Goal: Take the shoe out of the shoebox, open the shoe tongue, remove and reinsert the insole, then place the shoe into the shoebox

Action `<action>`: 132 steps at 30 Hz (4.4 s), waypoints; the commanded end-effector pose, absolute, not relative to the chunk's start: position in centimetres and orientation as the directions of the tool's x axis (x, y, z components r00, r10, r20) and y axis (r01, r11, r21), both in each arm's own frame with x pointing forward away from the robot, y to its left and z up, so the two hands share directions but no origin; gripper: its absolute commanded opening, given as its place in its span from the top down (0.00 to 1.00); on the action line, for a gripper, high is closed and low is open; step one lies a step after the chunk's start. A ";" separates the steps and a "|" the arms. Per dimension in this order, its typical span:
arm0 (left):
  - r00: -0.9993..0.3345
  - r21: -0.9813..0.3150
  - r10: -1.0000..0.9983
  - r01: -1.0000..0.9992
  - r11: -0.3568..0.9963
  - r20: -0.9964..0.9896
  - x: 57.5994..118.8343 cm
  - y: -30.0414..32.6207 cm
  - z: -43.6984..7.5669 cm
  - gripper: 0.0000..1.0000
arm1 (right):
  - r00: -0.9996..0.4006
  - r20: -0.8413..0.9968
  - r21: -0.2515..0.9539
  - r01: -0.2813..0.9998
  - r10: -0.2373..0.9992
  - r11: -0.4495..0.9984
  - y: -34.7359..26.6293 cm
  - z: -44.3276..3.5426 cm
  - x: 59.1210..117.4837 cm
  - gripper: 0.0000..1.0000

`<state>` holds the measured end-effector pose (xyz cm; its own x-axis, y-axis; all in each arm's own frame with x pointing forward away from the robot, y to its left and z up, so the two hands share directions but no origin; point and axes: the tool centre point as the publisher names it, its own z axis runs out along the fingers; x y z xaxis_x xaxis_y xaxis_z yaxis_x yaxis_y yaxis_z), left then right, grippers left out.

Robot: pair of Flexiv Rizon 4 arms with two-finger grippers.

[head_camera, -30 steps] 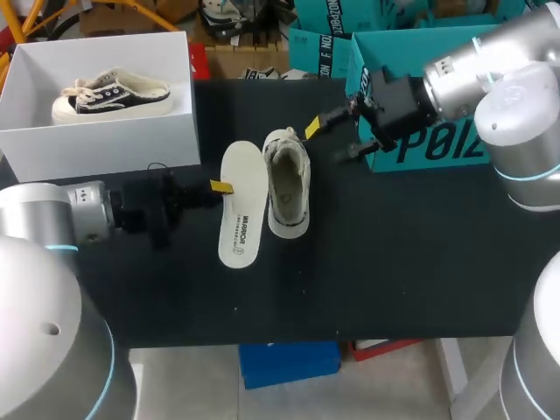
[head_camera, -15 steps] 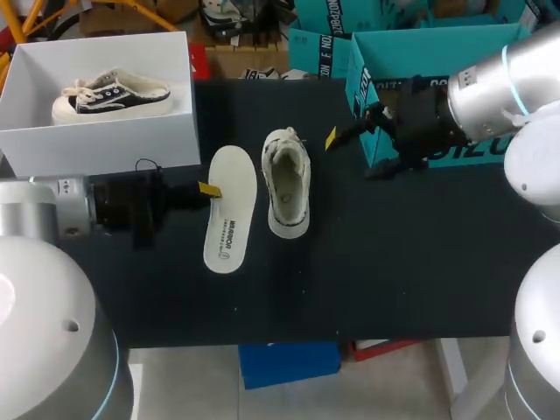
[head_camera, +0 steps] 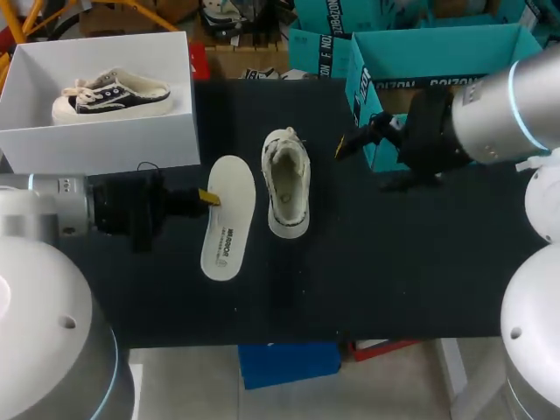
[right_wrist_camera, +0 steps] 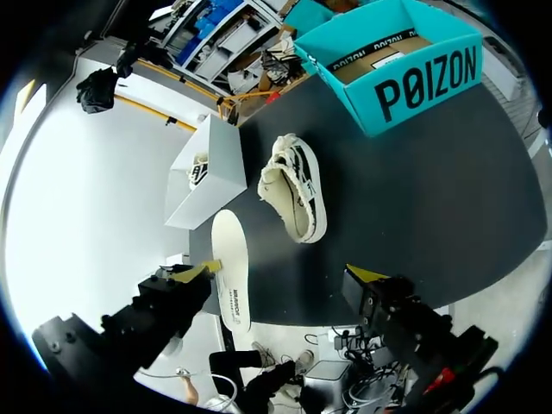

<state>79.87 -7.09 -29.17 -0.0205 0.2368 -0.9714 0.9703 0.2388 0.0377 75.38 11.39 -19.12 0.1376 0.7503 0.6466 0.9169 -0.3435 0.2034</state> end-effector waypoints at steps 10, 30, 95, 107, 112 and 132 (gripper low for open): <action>-0.026 0.028 0.253 0.978 0.208 -0.967 79.7 -7.7 -29.3 1.00 | 0.141 0.643 0.212 0.912 0.753 -0.352 11.6 -19.2 75.3 0.00; -0.039 0.018 0.274 0.979 0.202 -0.961 79.8 -8.8 -29.8 1.00 | 0.211 0.653 0.165 0.897 0.727 -0.409 11.1 -20.5 74.7 0.00; -0.204 -0.082 0.358 0.941 0.328 -0.911 77.4 -12.5 -30.8 1.00 | 0.211 0.653 0.165 0.897 0.727 -0.409 11.1 -20.5 74.7 0.00; -0.236 -0.090 0.498 0.950 0.300 -0.834 77.6 -13.8 -30.4 1.00 | 0.211 0.653 0.165 0.897 0.727 -0.409 11.1 -20.5 74.7 0.00; -0.232 -0.100 0.546 0.960 0.261 -0.805 78.2 -14.3 -30.6 1.00 | 0.211 0.653 0.165 0.897 0.727 -0.409 11.1 -20.5 74.7 0.00; -0.252 -0.132 0.578 0.961 0.242 -0.776 82.5 -16.0 -33.0 1.00 | 0.211 0.653 0.165 0.897 0.727 -0.409 11.1 -20.5 74.7 0.00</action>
<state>81.70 -15.16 -32.45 -0.2480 0.5520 -0.7961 0.9612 0.2425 -0.1313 74.73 10.99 -20.57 0.2090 0.7257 0.6555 0.8984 -0.4073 0.1645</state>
